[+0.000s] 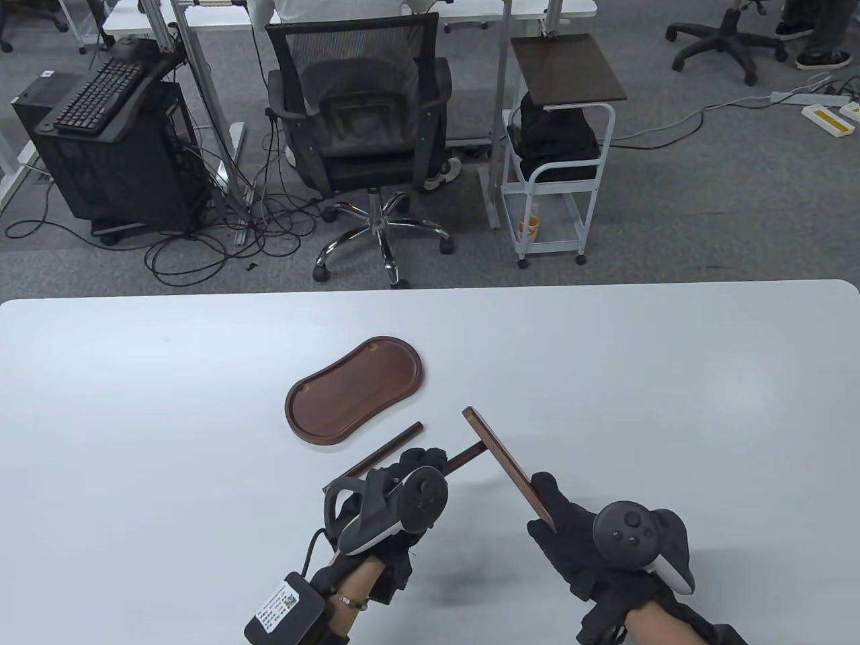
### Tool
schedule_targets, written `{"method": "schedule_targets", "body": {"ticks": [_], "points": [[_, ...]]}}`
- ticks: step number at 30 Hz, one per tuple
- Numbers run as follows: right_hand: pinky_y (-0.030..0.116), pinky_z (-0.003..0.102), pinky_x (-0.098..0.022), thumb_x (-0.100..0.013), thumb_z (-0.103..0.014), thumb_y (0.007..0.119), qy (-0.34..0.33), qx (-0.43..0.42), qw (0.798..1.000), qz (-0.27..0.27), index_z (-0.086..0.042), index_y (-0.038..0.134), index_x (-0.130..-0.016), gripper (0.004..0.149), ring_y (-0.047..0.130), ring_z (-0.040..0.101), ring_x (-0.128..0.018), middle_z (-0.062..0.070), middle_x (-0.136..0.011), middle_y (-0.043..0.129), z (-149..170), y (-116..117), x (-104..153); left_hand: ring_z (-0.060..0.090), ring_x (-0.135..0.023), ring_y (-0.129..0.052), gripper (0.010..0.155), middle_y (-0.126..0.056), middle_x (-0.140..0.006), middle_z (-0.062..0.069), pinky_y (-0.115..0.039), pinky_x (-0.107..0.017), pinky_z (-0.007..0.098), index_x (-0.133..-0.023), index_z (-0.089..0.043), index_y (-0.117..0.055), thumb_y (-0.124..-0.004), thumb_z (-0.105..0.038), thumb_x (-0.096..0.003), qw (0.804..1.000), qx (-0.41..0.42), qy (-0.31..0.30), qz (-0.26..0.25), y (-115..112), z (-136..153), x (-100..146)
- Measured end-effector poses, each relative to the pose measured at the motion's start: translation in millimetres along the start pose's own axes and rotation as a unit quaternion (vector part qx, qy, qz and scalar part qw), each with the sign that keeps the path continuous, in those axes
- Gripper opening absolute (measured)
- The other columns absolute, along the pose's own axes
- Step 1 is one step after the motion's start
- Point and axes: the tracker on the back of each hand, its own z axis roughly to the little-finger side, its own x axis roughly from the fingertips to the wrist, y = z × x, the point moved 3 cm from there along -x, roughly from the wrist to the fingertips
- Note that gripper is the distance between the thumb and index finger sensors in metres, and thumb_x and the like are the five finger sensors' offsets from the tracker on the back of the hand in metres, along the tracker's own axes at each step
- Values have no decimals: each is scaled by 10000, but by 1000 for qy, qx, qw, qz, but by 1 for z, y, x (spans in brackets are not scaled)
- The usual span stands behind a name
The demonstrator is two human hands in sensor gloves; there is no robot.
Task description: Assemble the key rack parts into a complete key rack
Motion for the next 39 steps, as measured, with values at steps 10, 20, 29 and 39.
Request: {"method": "schedule_targets", "body": {"ticks": [10, 20, 29, 39], "points": [[807, 310, -63, -589, -427, 621, -13, 25, 1000, -4, -99, 468, -1120, 642, 955, 352, -311, 268, -739, 885, -6, -1, 2, 104, -490, -1009, 479, -865, -915, 55, -907, -257, 251, -992, -202, -730, -723, -388, -550, 1000, -1, 1, 1, -2, 1, 0], [803, 326, -89, -591, -456, 592, -9, 3, 999, 39, -137, 492, -1119, 625, 938, 361, -338, 256, -756, 876, -4, -10, 5, 145, -615, -1005, 515, -844, -977, 42, -914, -359, 290, -1019, -237, -696, -720, -448, -550, 997, 62, 12, -37, 7, 4, 3], [805, 342, -112, -596, -445, 602, 31, -25, 999, 32, -131, 522, -1118, 614, 931, 371, -365, 255, -774, 869, 10, -8, 5, 259, -907, -897, 520, -770, -1091, 27, -821, -603, 444, -1049, -300, -647, -644, -494, -567, 987, 159, -7, -19, 6, 10, 5], [807, 349, -124, -598, -442, 597, 51, -60, 996, 38, -117, 516, -1120, 620, 927, 377, -379, 256, -785, 860, 18, -11, 5, 270, -947, -865, 516, -758, -1100, 31, -780, -657, 497, -1053, -295, -643, -603, -495, -579, 954, 299, 14, -33, 18, 46, 6]]}}
